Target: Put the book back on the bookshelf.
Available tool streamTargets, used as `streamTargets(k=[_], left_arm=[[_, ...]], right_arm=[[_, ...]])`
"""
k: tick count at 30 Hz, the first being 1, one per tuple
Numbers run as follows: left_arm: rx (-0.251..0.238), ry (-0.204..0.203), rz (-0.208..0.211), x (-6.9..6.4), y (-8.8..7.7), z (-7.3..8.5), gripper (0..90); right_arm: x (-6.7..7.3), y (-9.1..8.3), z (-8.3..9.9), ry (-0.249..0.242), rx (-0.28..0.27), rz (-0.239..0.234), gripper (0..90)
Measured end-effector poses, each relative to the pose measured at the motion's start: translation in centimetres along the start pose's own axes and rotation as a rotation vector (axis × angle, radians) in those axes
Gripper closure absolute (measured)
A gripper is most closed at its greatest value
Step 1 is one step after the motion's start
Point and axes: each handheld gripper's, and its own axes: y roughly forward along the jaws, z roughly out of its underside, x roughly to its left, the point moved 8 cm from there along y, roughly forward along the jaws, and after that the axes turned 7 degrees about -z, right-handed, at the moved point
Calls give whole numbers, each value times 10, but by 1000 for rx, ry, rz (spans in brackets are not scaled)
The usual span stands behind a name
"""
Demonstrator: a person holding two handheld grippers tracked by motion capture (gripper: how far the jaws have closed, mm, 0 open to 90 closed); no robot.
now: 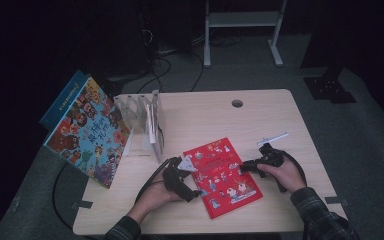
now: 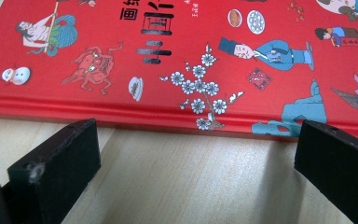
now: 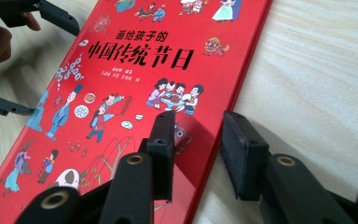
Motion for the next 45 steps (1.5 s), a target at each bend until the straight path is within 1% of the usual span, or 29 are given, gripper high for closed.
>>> streamTargets(k=[4, 5, 6, 7, 11, 15, 17, 18, 19, 21, 25, 28, 30, 32, 34, 36, 37, 39, 41, 43, 45], left_arm=[[-3, 4, 4, 0, 0, 0, 0], [-6, -1, 10, 0, 0, 0, 0], [-6, -15, 24, 0, -2, 0, 0], [-8, -17, 29, 1, -2, 1, 0], [-10, -19, 36, 2, -3, 1, 0], [-9, -17, 35, 2, -3, 2, 0], [-11, -18, 36, 2, -3, 2, 0], [-11, -18, 36, 2, -3, 2, 0], [-11, -18, 36, 2, -3, 2, 0], [-11, -16, 36, 2, -3, 2, 0], [-13, -13, 37, 1, -3, 1, 0], [-13, -14, 37, 1, -3, 1, 0], [-14, -13, 37, 1, -3, 1, 0], [-13, -13, 39, 1, -3, 1, 0], [-14, -13, 38, 1, -3, 1, 0], [-14, -13, 38, 1, -3, 2, 0], [-14, -13, 38, 1, -3, 1, 0], [-14, -12, 38, 1, -3, 1, 0], [-13, -10, 40, 1, -3, 2, 0], [-12, -9, 41, 1, -3, 2, 0], [-12, -7, 44, 1, -3, 2, 0]], right_arm=[[0, 0, 0, 15, 3, 0, 665], [0, -1, 1, 27, 7, -10, 678], [0, -1, 1, 36, 9, -20, 692], [1, -2, 3, 53, 20, -38, 702], [2, -3, 6, 63, 37, -61, 720], [2, -6, 7, 69, 44, -73, 767], [1, -6, 7, 73, 44, -76, 762], [1, -5, 7, 71, 46, -78, 744], [1, -4, 7, 82, 49, -84, 717], [2, -3, 7, 99, 51, -85, 709], [2, -1, 5, 82, 50, -67, 699], [2, -1, 5, 90, 53, -66, 703], [2, -1, 4, 109, 52, -67, 701], [3, -1, 3, 120, 56, -50, 696], [4, 0, 2, 142, 71, -30, 692], [6, 0, 2, 142, 82, -7, 690], [6, 1, 1, 134, 87, 2, 688], [8, 0, 1, 136, 101, 12, 693], [7, -1, 2, 149, 104, -1, 721], [6, -3, 3, 175, 102, -31, 748], [5, -3, 4, 178, 101, -44, 751]])
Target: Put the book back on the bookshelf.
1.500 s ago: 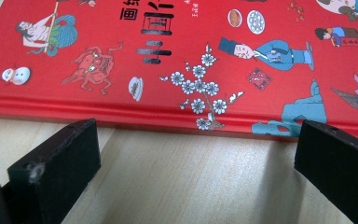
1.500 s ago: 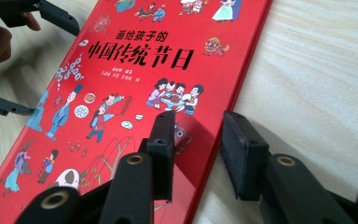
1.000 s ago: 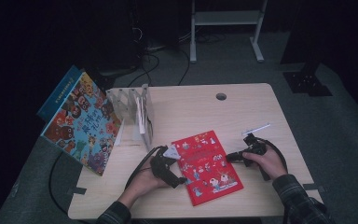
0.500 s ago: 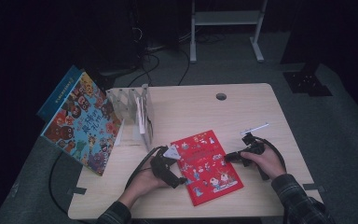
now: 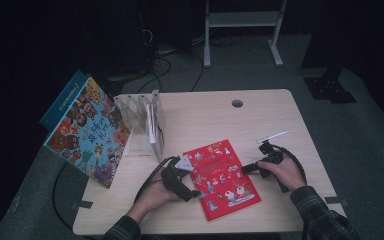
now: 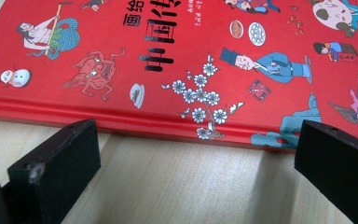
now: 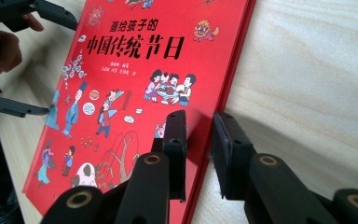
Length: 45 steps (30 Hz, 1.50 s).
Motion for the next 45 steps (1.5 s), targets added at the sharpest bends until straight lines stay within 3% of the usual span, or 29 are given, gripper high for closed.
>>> streamTargets(k=[17, 25, 30, 41, 45], left_arm=[[0, -2, 6, 0, -1, 1, 0], [2, 1, 7, 0, -1, 1, 0], [3, 3, 9, 0, -1, 1, 0], [4, 5, 11, 0, -1, 1, 0], [8, 7, 12, 0, -1, 1, 0]], right_arm=[[2, -2, 3, 0, 16, -25, 773], [8, -11, 1, 6, -21, -92, 786], [10, -11, 0, -10, -13, -89, 749], [26, -28, -10, -31, -71, -216, 758], [30, -30, -11, -58, -49, -200, 740]])
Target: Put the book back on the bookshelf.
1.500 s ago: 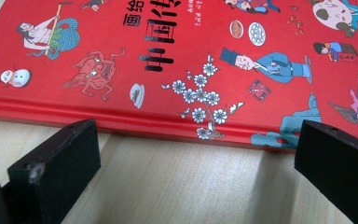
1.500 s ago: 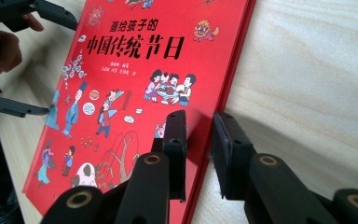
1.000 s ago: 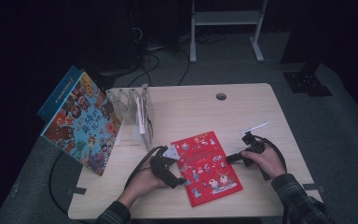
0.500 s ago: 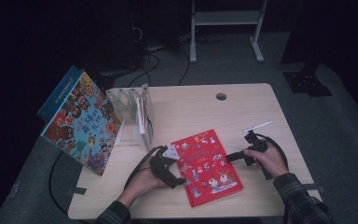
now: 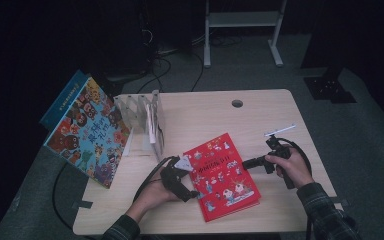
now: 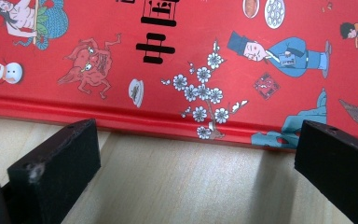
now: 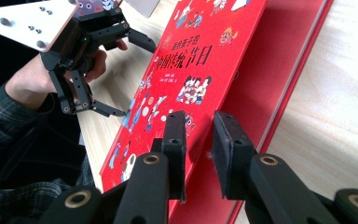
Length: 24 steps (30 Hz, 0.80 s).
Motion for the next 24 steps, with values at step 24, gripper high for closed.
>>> streamTargets(k=[24], left_arm=[[1, 6, -3, 0, 1, -1, 0]], right_arm=[[38, 21, -4, -76, 87, -77, 712]])
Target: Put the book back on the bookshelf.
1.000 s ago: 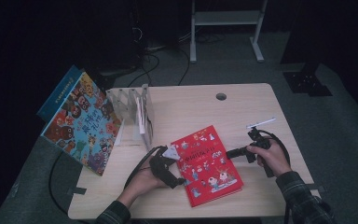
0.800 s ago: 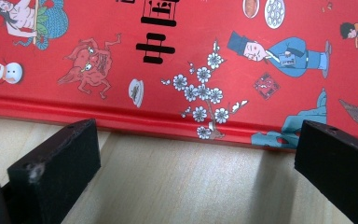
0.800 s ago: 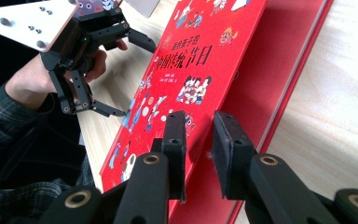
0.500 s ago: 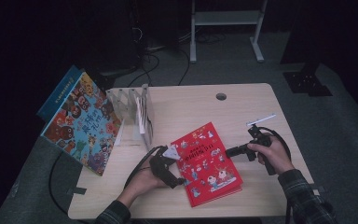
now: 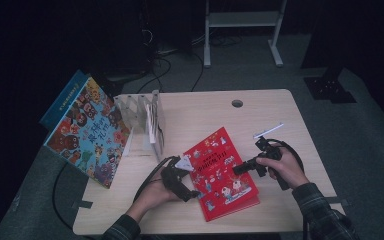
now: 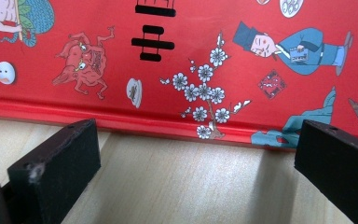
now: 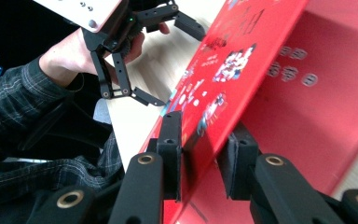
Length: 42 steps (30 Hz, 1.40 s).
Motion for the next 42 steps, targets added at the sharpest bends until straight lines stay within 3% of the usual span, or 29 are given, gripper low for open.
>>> streamTargets(k=[5, 15, 19, 22, 30, 35, 42], left_arm=[[0, 2, 1, 0, 0, 0, 0], [1, 2, -2, 0, 0, 0, 0], [-2, 0, -3, 0, 0, 0, 0], [-2, 0, -4, 0, 0, 0, 0], [-6, -1, -5, 0, 0, 0, 0], [4, -10, -14, 0, 0, 0, 0], [9, -105, 19, 4, -4, -2, 0]], right_arm=[[1, 6, -12, -28, -14, 14, 693], [-12, 15, -32, -49, -43, 76, 651], [-15, 17, -32, -73, -6, 86, 604], [-18, 16, -32, -49, 12, 111, 661], [-13, 15, -36, -8, -18, 38, 753], [-10, 14, -36, -10, -48, 36, 781], [-1, 3, -38, -18, -139, 8, 843]])
